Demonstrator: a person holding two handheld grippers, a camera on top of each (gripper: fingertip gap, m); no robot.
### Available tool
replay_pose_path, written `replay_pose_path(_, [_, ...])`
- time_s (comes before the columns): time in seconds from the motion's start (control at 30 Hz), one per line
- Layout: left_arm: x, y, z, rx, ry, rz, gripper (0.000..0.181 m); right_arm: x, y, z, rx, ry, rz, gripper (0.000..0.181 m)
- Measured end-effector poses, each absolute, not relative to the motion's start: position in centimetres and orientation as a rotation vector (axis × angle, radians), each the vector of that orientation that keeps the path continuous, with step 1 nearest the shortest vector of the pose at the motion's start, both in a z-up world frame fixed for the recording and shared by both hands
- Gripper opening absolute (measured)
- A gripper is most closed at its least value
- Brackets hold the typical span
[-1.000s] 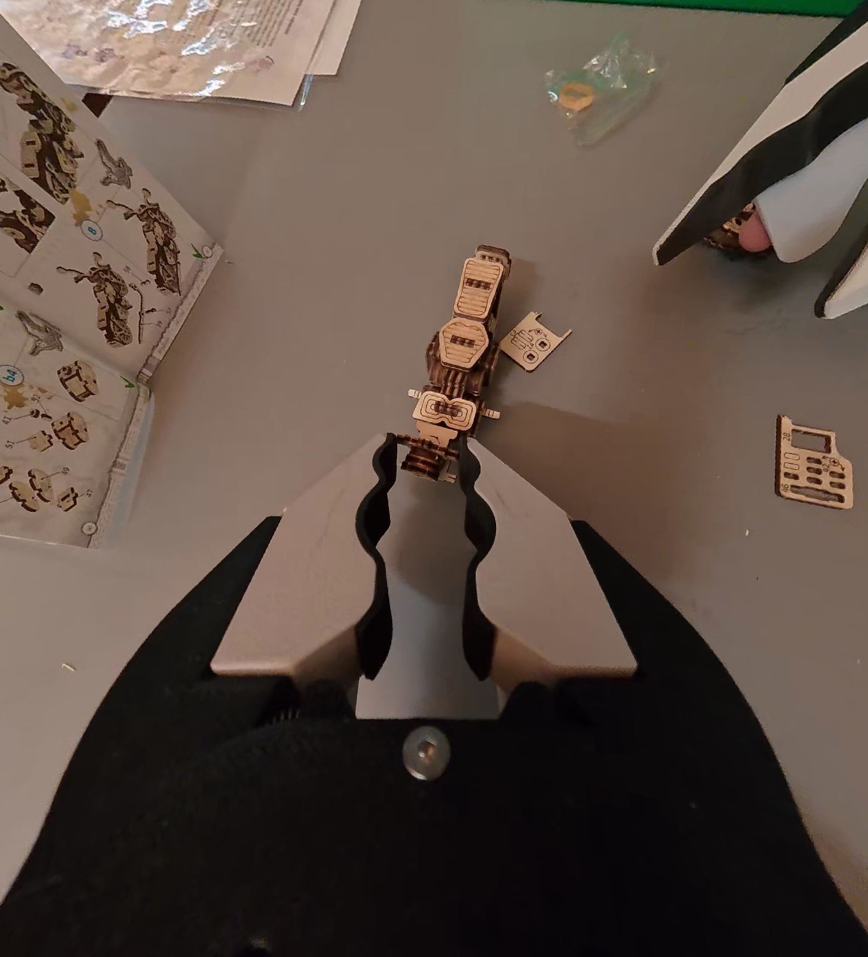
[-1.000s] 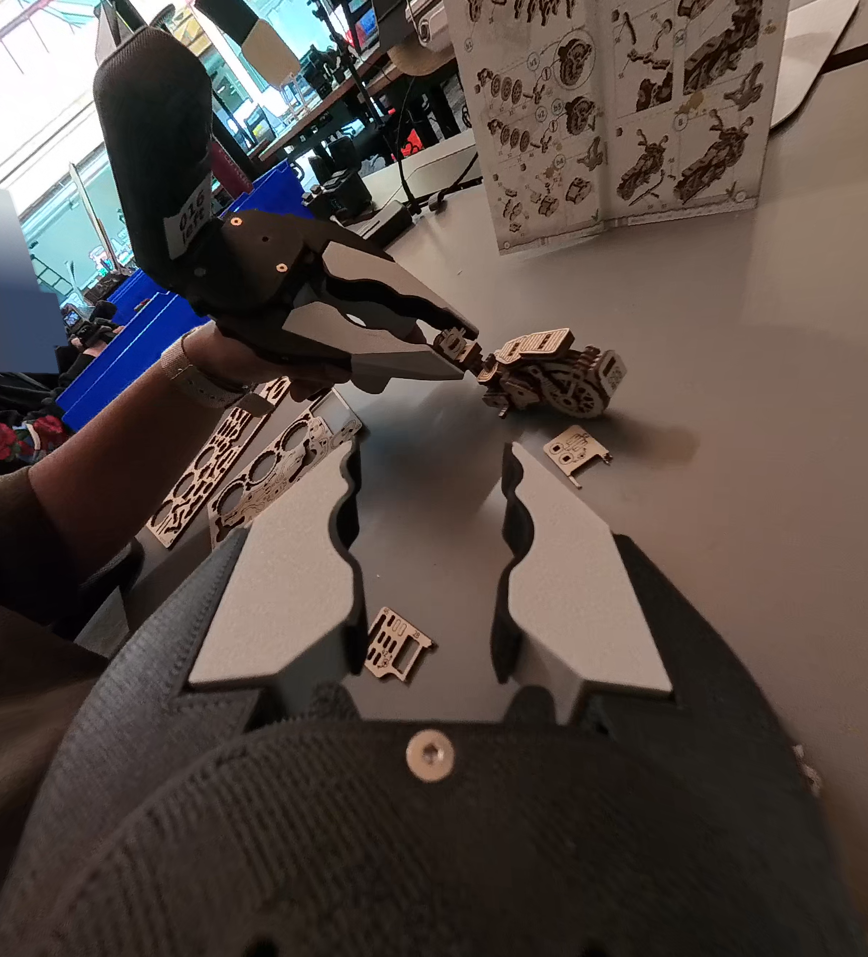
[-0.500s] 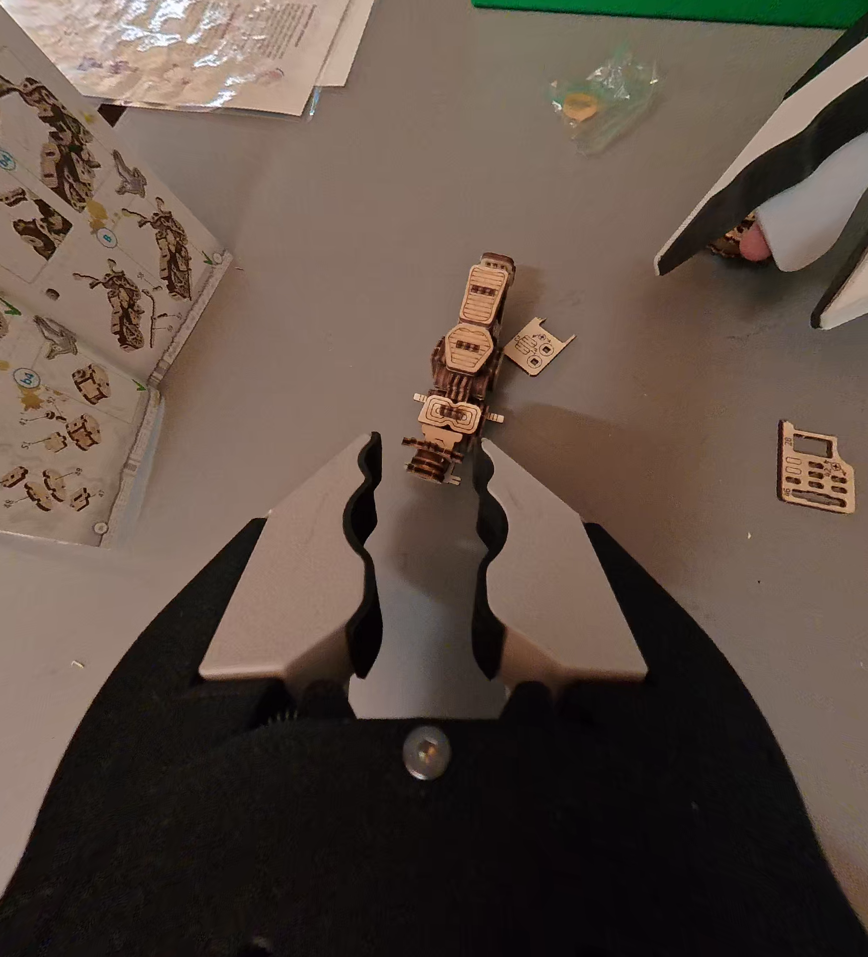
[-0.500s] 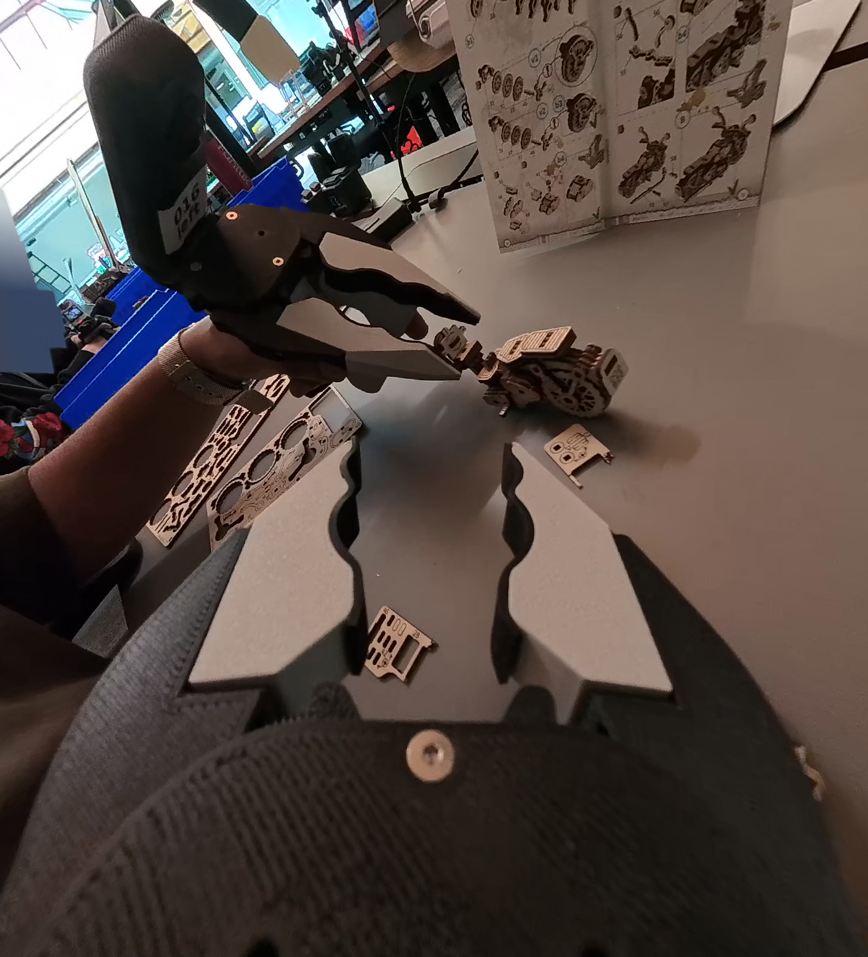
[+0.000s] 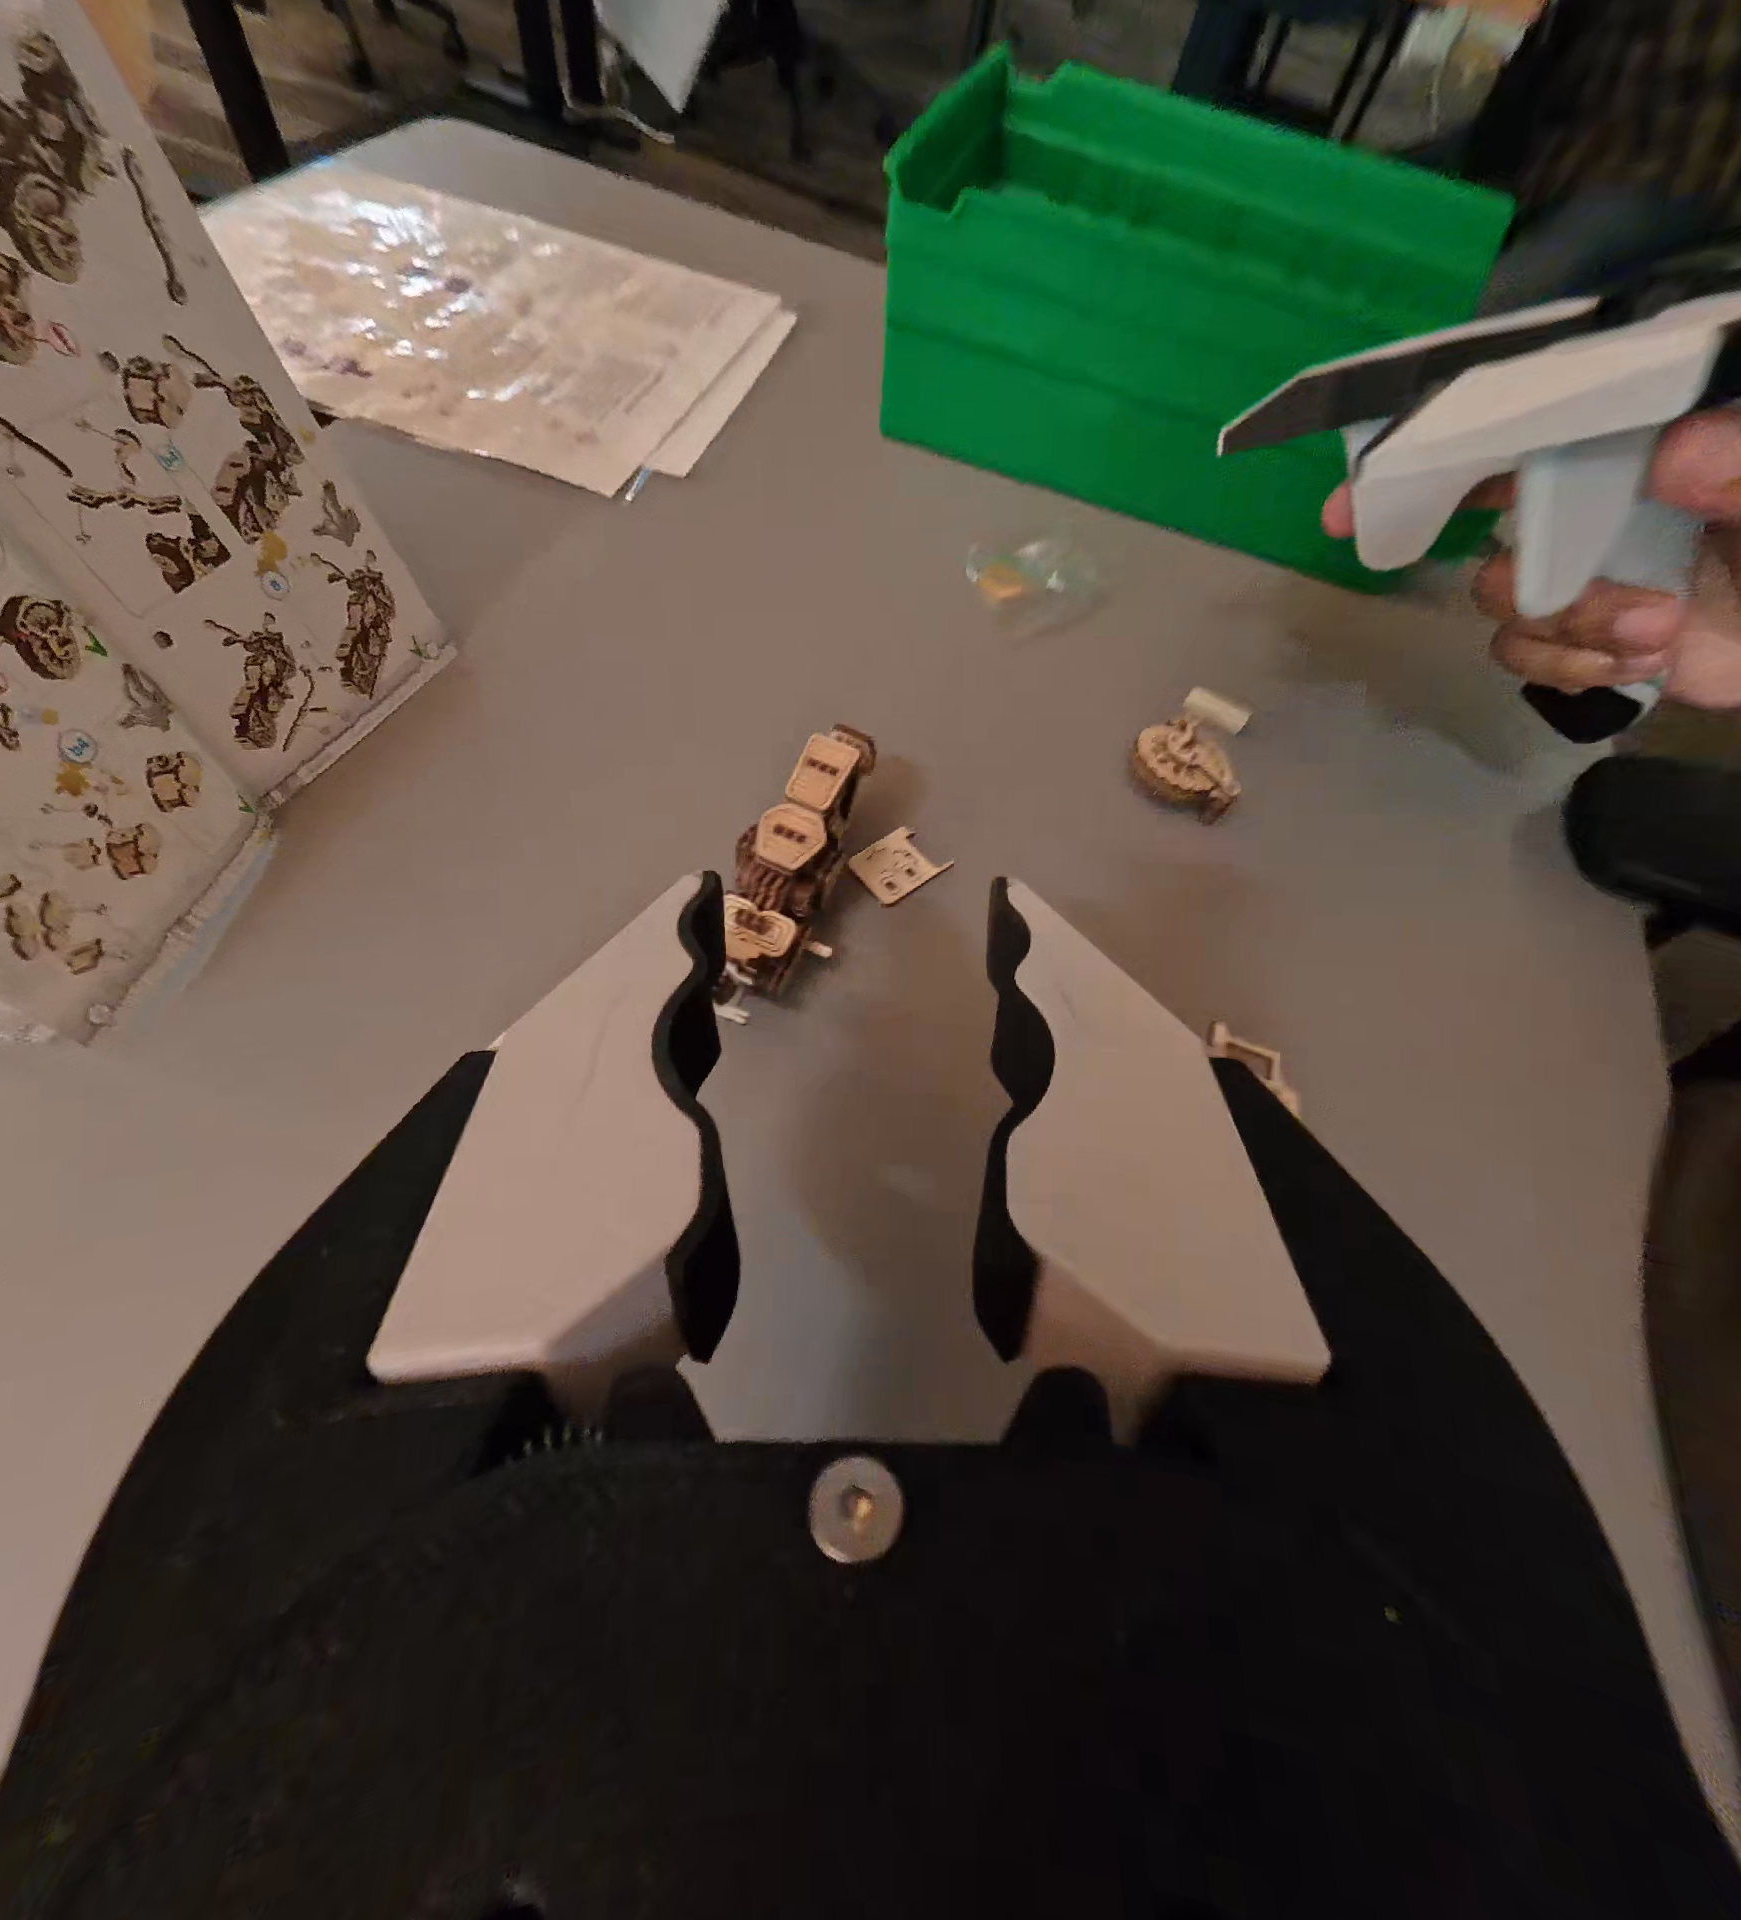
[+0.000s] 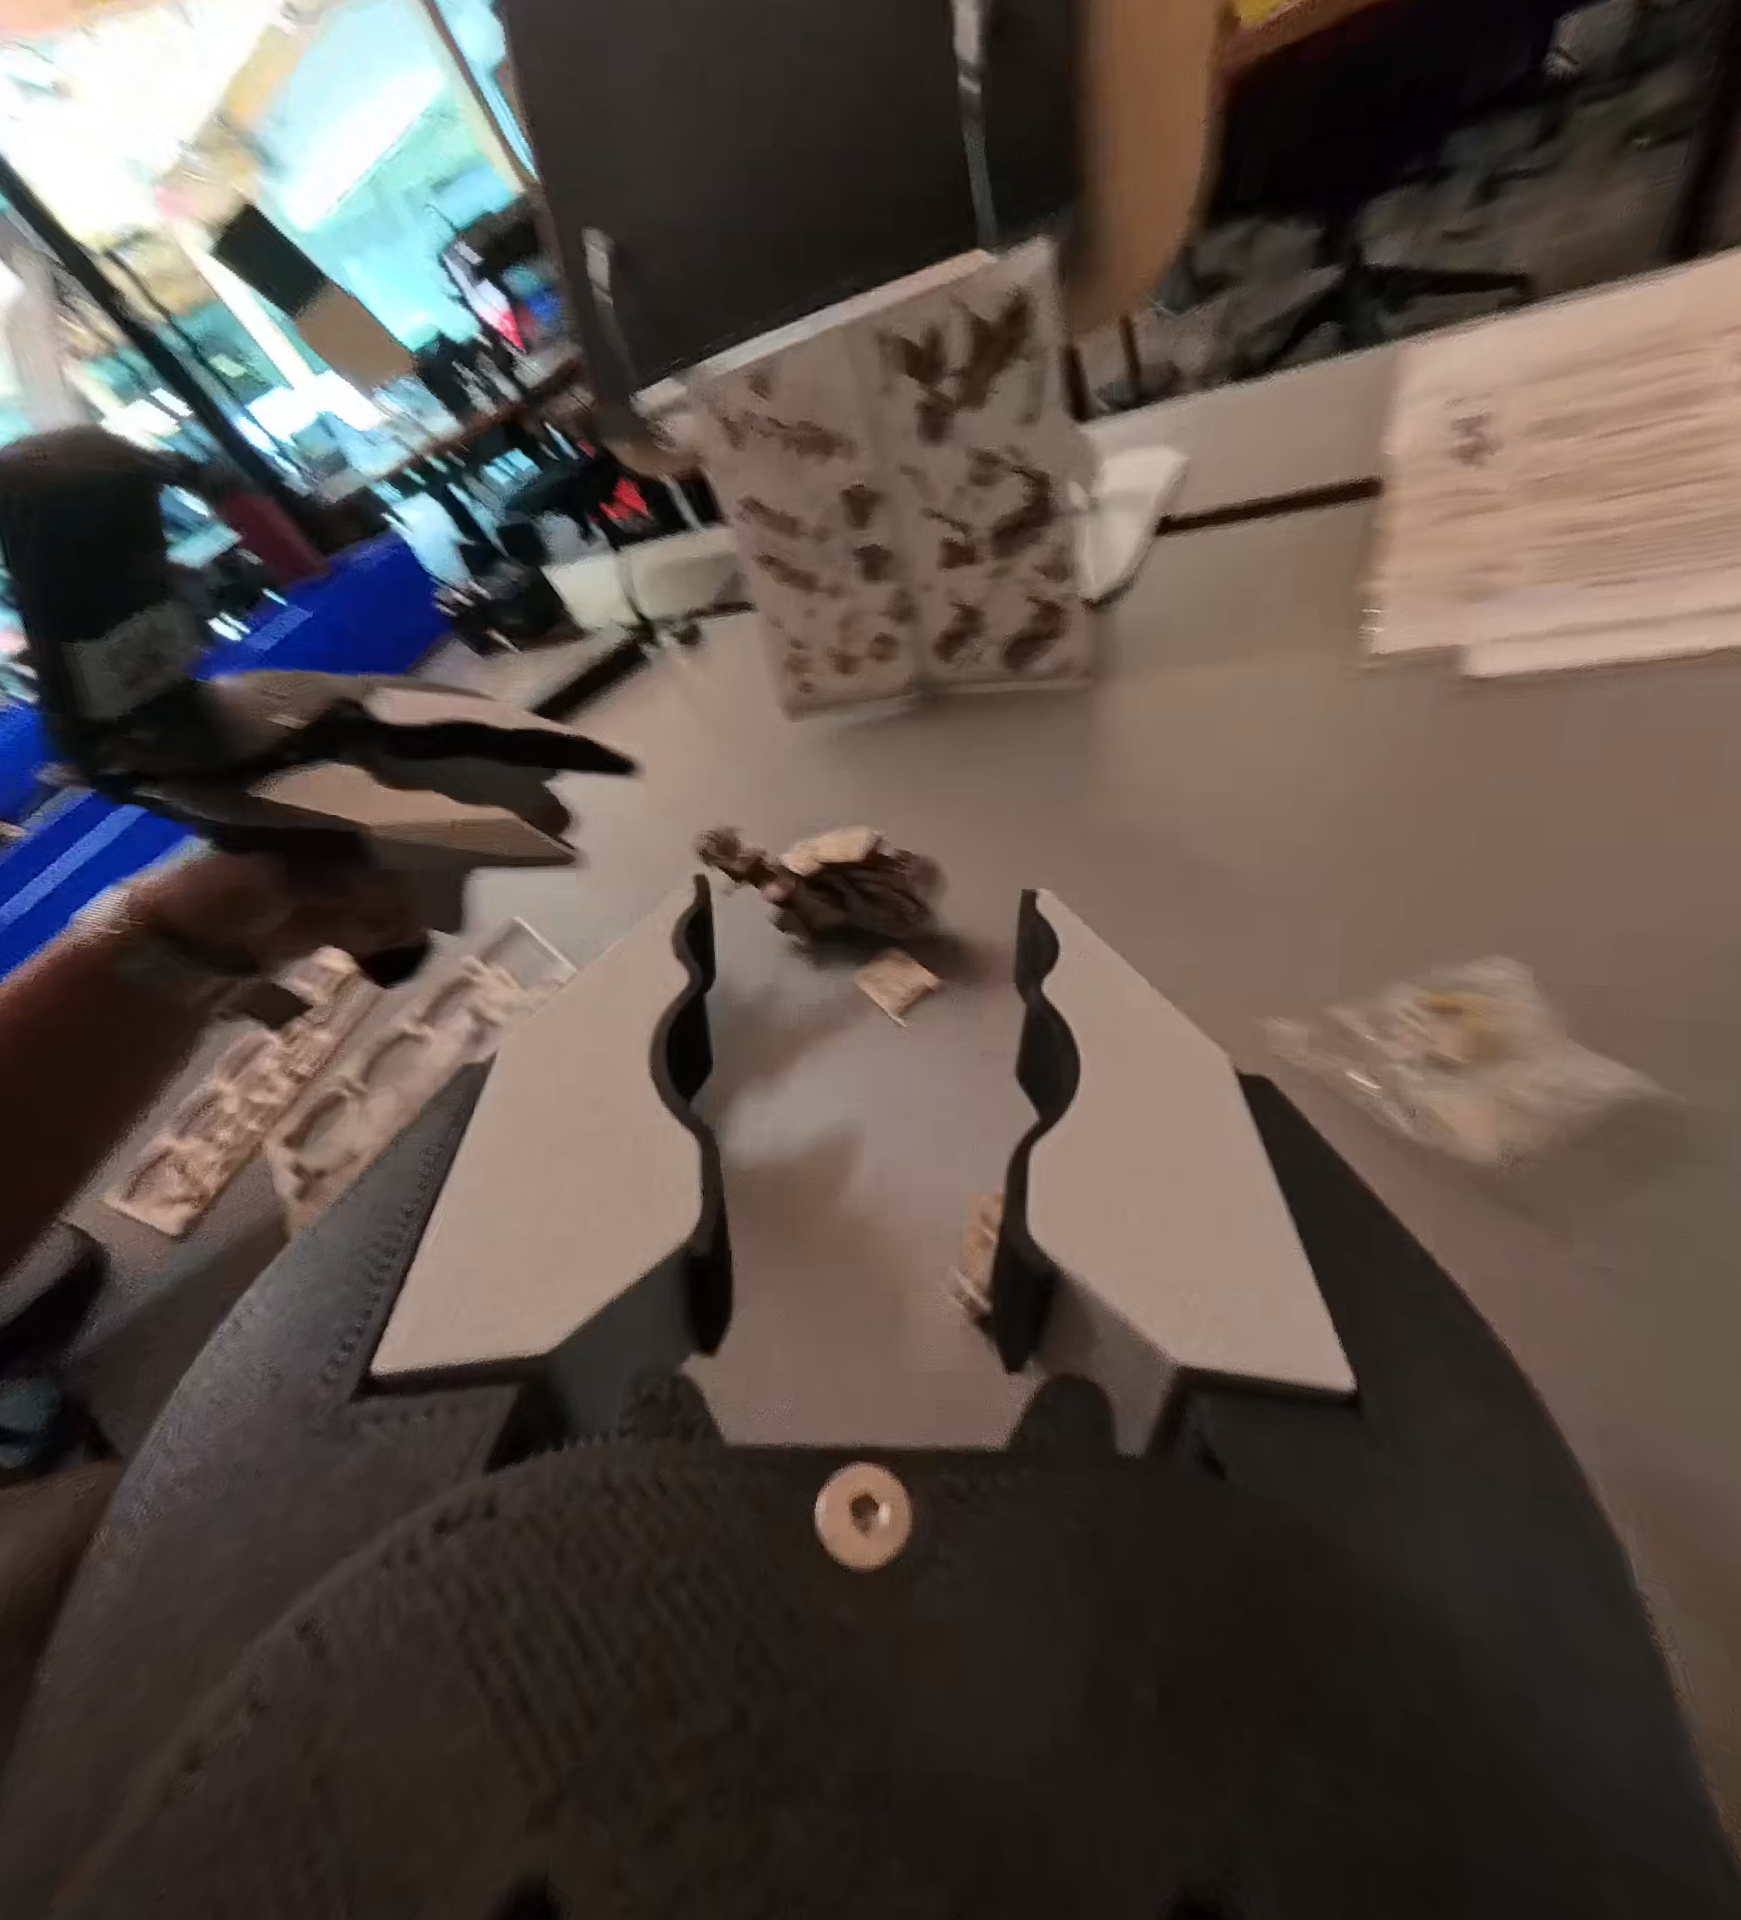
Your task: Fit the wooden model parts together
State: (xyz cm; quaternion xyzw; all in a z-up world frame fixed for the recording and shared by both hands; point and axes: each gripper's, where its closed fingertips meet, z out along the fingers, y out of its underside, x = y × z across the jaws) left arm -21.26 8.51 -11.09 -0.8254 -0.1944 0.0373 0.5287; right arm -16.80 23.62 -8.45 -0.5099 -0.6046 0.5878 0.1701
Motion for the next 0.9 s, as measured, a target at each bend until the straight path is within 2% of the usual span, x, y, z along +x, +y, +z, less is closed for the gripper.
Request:
replay_pose_path(0.17, [-19.5, 8.7, -11.2, -1.948, -0.490, 0.103, 0.049, -15.2, 27.6, -11.9, -1.546, -1.836, 1.520, 0.058])
replay_pose_path(0.43, [-17.2, 11.3, -11.6, -1.928, -0.468, 0.053, 0.046, -14.4, 25.9, -17.6, -1.344, -2.134, 1.078, 0.064])
replay_pose_path(0.63, [-16.0, 11.3, -12.2, -1.904, -0.474, 0.004, 0.045, -14.1, 24.8, -19.5, -1.299, -2.230, 1.004, 0.068])
replay_pose_path(0.7, [-15.9, 11.0, -12.1, -1.878, -0.486, -0.005, 0.045, -14.2, 24.6, -20.0, -1.285, -2.248, 0.973, 0.066])
replay_pose_path(0.77, [-15.8, 10.8, -11.9, -1.844, -0.507, -0.018, 0.043, -14.6, 24.3, -20.2, -1.258, -2.249, 0.940, 0.048])
replay_pose_path(0.9, [-15.5, 10.8, -12.0, -1.810, -0.531, -0.059, 0.042, -16.7, 23.4, -19.3, -1.219, -2.187, 0.934, 0.048])
